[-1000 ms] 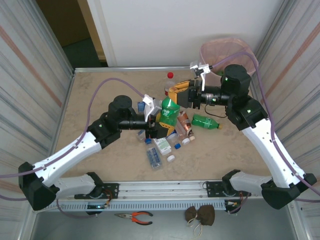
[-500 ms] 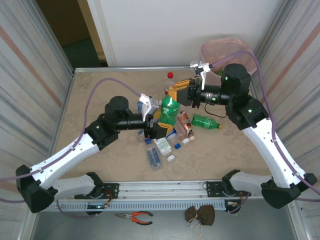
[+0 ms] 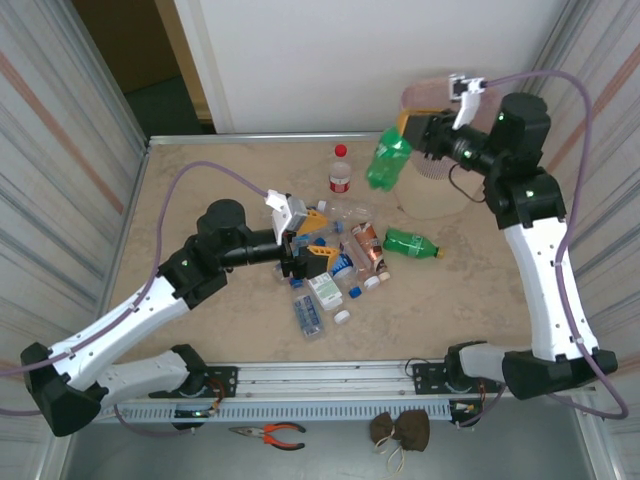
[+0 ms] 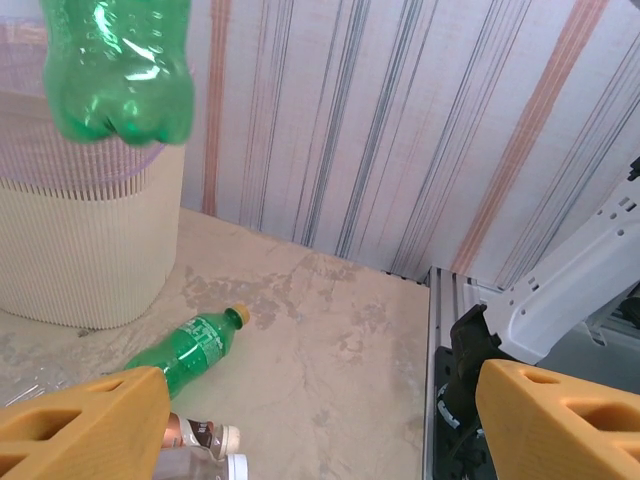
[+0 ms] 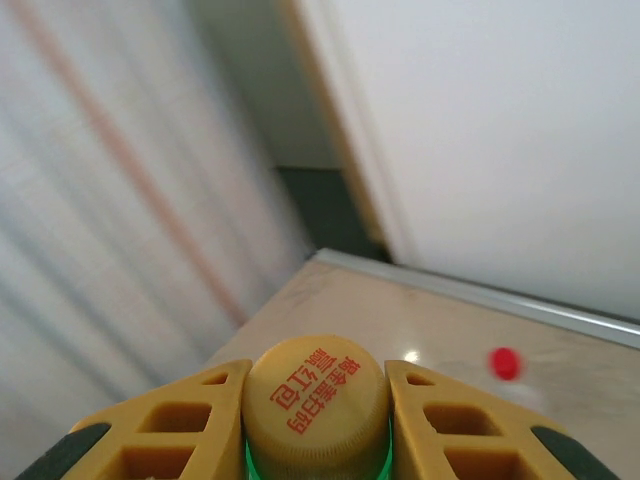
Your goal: Put the plastic bottles in the bin
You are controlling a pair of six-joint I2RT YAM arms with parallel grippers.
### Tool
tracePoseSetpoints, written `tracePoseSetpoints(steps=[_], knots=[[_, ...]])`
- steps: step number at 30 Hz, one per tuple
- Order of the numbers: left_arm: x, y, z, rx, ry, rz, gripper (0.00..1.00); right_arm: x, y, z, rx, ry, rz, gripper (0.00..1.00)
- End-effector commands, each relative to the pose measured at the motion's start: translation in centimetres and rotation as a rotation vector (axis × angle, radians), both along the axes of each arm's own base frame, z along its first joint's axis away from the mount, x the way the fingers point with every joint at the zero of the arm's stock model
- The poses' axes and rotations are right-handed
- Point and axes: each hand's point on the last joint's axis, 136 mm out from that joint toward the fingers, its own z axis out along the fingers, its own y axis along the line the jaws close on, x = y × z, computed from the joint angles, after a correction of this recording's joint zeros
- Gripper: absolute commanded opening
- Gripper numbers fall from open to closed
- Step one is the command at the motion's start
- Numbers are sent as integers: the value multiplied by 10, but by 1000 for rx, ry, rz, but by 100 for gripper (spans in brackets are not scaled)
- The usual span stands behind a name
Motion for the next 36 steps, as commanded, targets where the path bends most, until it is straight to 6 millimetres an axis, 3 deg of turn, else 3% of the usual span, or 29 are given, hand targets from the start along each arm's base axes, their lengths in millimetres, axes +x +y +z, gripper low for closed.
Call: tracePoseSetpoints(steps=[1,5,8,14,21,28,36], knots=[[3,7,3,-6,-31,27,81,28,-46,18,32,-33,-216,19],[3,10,3,-3,-34,37,81,58,-95,23,-13,-77,-418,17],[2,12,4,-7,-36,46,81,77,-120,24,-97,-112,-520,16],[3,14,1,-9,-38,53,81,119,-155,8,-325,-164,-614,15],[14,10,-7,-9,-19,57,81,160,-136,-39,-575,-235,-412,20],[26,4,-9,0,4,27,81,181,-116,-118,-874,-276,-143,23],[39,8,-12,-1,25,62,80,191,-115,-200,-969,-184,68,23]])
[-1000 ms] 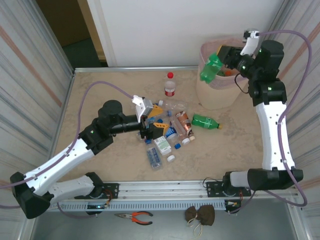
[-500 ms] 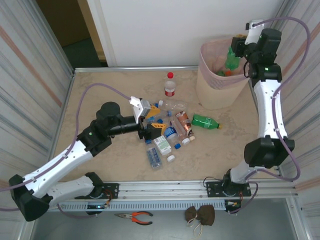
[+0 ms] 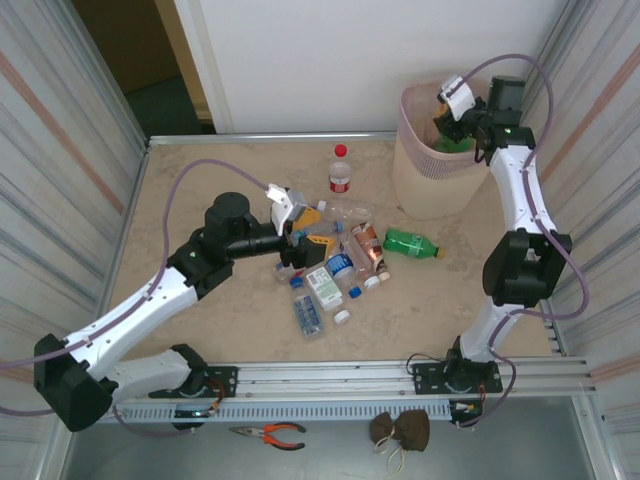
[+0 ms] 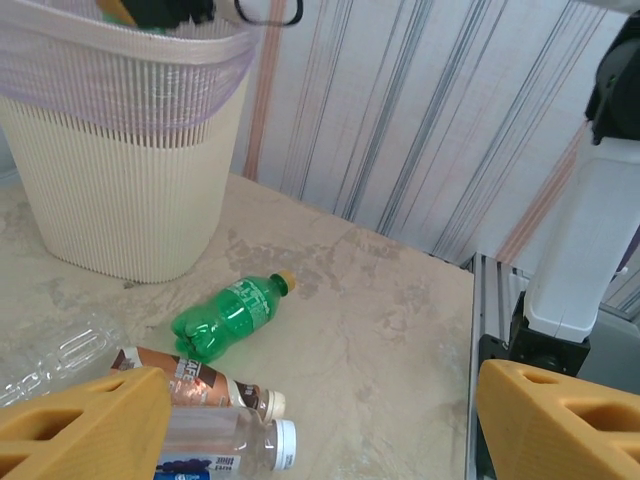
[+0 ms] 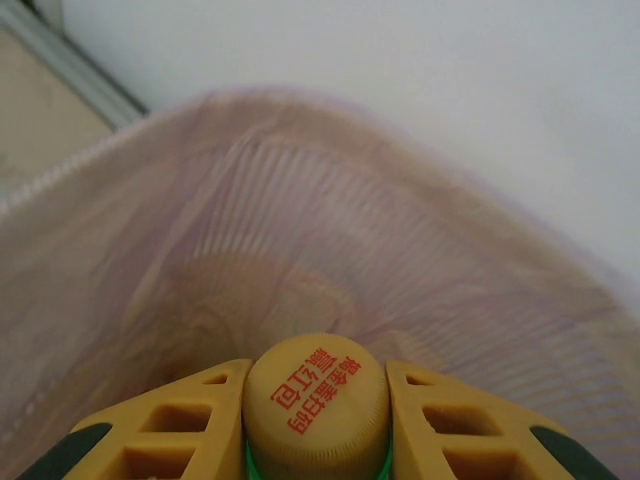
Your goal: Put the plastic bottles in the bin
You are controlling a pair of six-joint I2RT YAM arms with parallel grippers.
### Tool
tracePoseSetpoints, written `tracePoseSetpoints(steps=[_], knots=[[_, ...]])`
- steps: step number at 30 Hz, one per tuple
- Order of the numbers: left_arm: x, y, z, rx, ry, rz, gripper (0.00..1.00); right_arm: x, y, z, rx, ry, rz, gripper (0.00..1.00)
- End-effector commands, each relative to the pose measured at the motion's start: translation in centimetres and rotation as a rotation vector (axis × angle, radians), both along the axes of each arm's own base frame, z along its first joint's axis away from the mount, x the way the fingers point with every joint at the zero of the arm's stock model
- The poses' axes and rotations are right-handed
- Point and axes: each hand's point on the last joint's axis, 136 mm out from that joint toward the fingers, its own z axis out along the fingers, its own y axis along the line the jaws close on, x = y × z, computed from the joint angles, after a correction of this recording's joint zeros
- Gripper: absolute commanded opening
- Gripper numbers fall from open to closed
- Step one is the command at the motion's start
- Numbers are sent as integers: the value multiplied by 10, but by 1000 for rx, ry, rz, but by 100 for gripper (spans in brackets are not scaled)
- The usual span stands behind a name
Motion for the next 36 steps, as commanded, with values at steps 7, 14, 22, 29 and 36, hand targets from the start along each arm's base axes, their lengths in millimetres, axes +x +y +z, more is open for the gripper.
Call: tracePoseSetpoints(steps=[7,14,22,29,36], knots=[[12,7,14,-39,-8,19,80,4,3,-84,-136,188,169,24],[20,13,13,-44,13,43,80,7,4,-135,-154,315,191,32],[20,13,13,-42,23,46,80,5,24,-116,-85,295,233,60],[18,16,22,-41,-1,47,80,4,29,-66,-11,213,217,74],[17,21,24,-31,-4,70,79,-2,23,-21,49,148,144,75]])
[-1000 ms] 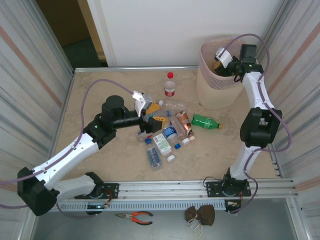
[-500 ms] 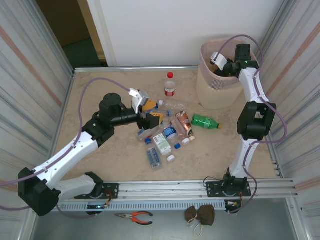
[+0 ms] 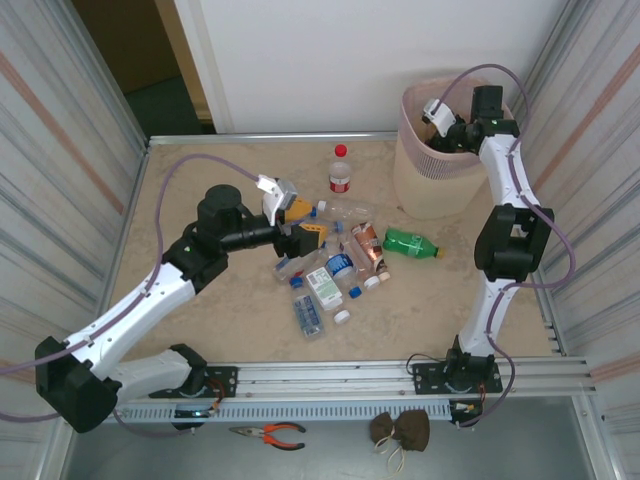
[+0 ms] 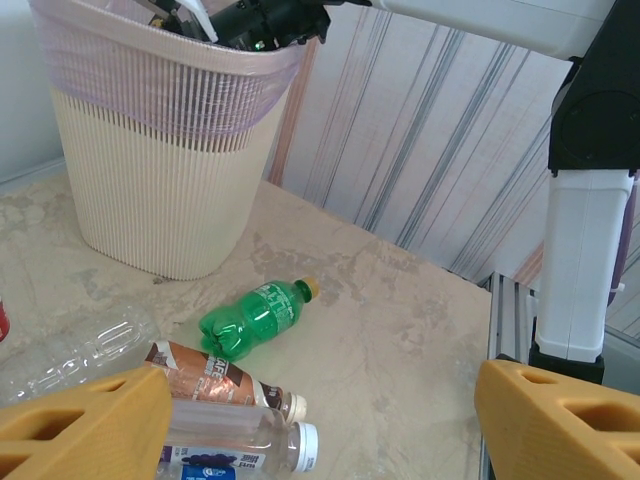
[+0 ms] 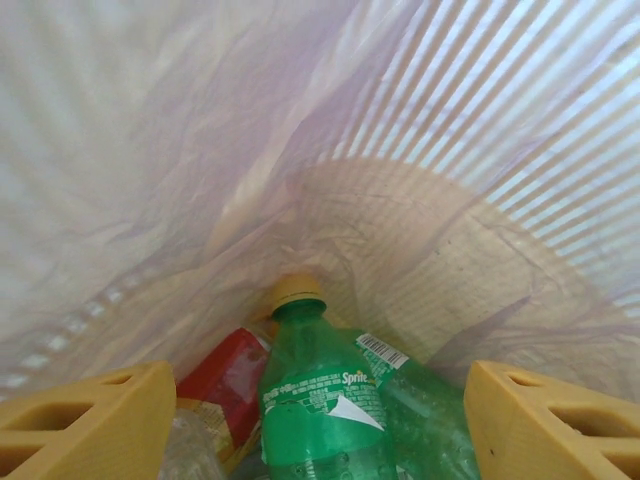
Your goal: Put the plastic bottles in the bin
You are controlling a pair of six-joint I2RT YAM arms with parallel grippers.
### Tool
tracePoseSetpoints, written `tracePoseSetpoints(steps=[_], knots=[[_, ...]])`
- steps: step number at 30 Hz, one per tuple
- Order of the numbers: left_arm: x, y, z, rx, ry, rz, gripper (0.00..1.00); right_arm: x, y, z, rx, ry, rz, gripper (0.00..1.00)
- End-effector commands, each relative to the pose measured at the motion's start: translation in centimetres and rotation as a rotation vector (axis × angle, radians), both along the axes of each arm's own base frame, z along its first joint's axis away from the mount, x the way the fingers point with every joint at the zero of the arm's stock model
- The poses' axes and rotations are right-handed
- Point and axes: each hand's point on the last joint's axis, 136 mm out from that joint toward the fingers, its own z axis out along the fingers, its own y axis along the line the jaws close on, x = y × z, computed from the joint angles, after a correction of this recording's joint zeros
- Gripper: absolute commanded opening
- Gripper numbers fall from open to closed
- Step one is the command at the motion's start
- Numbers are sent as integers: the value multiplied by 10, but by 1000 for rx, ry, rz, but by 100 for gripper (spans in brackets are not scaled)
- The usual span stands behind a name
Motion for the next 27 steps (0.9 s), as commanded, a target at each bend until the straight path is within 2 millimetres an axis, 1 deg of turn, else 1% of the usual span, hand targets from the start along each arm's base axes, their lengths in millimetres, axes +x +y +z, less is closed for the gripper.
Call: tracePoseSetpoints(steps=[1,4,7,10,13,17,20,23,25,27], knots=[[-3,6,19,-13,-41,10,79,-9,1,60,67,-86,-53,75],[-2,7,18,-4,-31,23,79,-11,-5,76,87,-102,-124,75],[2,9,13,7,-7,50,78,-18,-9,90,116,-104,-180,75],[9,11,7,18,26,89,77,-25,-12,101,155,-97,-255,75],[18,12,-4,35,75,138,76,-36,-17,114,233,-82,-356,75],[34,17,-28,81,160,230,75,-55,-18,118,363,-22,-479,73],[45,21,-51,121,258,306,74,-73,-18,124,443,18,-560,73],[52,26,-74,155,360,371,73,-91,-20,127,542,68,-645,73],[54,30,-91,192,430,418,72,-100,-26,128,620,99,-734,74],[52,35,-108,226,488,460,72,-109,-32,123,697,147,-825,73]])
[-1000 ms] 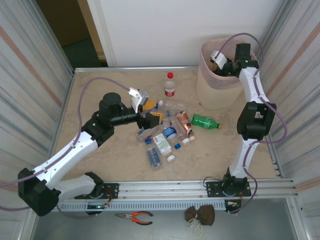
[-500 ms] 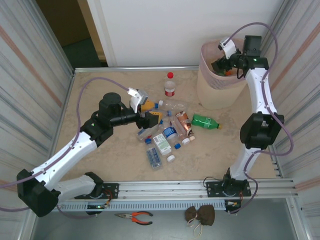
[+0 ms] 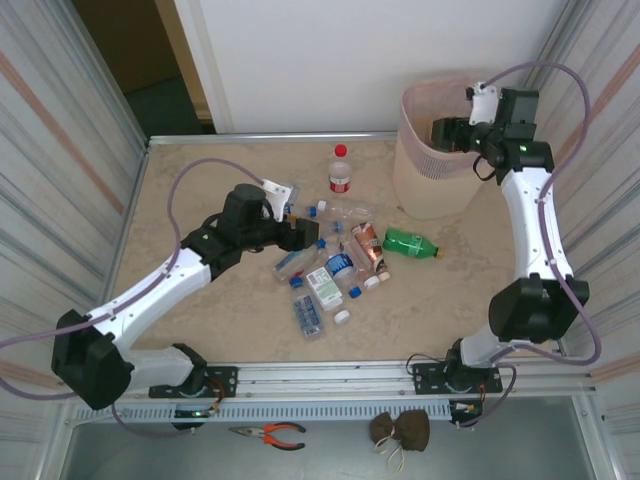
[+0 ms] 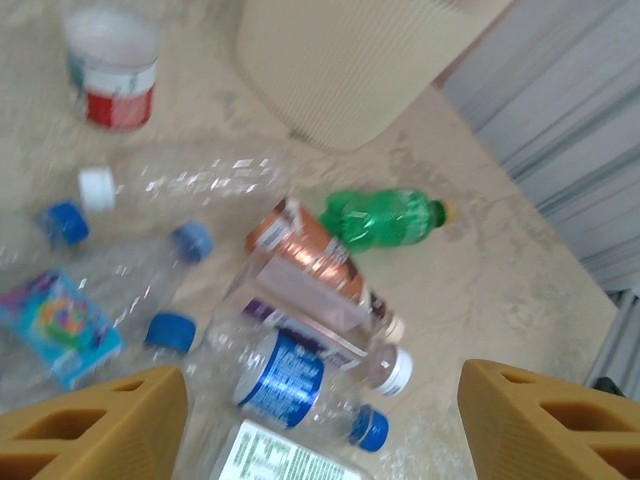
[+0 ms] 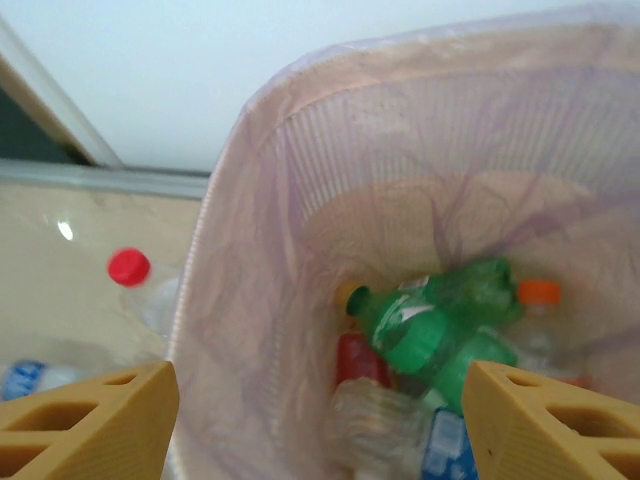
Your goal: Put the plastic bottles in the bin
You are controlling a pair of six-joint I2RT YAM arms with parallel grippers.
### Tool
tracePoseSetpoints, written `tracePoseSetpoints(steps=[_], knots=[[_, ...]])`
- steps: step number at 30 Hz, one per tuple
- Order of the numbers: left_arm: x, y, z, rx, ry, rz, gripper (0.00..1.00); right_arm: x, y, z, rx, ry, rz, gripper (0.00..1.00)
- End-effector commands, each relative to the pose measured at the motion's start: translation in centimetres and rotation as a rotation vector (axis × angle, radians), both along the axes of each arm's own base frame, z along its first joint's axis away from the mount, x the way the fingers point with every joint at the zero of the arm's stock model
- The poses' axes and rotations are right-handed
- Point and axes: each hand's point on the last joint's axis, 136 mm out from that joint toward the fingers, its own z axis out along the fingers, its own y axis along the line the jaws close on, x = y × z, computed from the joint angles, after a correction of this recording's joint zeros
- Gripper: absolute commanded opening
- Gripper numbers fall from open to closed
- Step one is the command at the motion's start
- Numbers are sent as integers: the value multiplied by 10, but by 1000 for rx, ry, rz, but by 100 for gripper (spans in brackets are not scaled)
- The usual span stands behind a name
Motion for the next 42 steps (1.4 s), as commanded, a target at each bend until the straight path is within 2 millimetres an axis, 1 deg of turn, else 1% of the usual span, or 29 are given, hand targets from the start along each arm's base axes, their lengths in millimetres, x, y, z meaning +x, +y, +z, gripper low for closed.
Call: tracePoseSetpoints(steps=[1,3,6,9,11,15,18,20,24,27,33,42], knots=[[1,14,-20,60,114,131,72,-21,-12,6,215,64,-190,73],[-6,16,-33,112,144,154,72,-31,-10,1,261,91,-202,73],[-20,12,-51,153,193,158,78,-46,-6,-7,296,117,-209,72],[-35,14,-71,183,263,206,78,-58,-4,-17,318,148,-219,73],[-43,16,-83,209,302,245,78,-64,-3,-23,328,169,-221,73],[-63,19,-100,278,336,341,81,-75,2,-32,345,207,-204,73],[-80,25,-123,299,452,415,82,-83,5,-37,349,216,-199,73],[-92,25,-139,308,525,431,82,-86,5,-42,350,222,-198,73],[-114,24,-160,337,601,461,84,-94,8,-44,354,231,-189,73],[-126,21,-171,363,635,456,86,-99,10,-42,357,229,-177,73],[-142,8,-184,401,670,409,87,-105,14,-35,369,216,-157,74],[-161,16,-195,495,714,388,77,-113,17,-36,373,213,-146,74]])
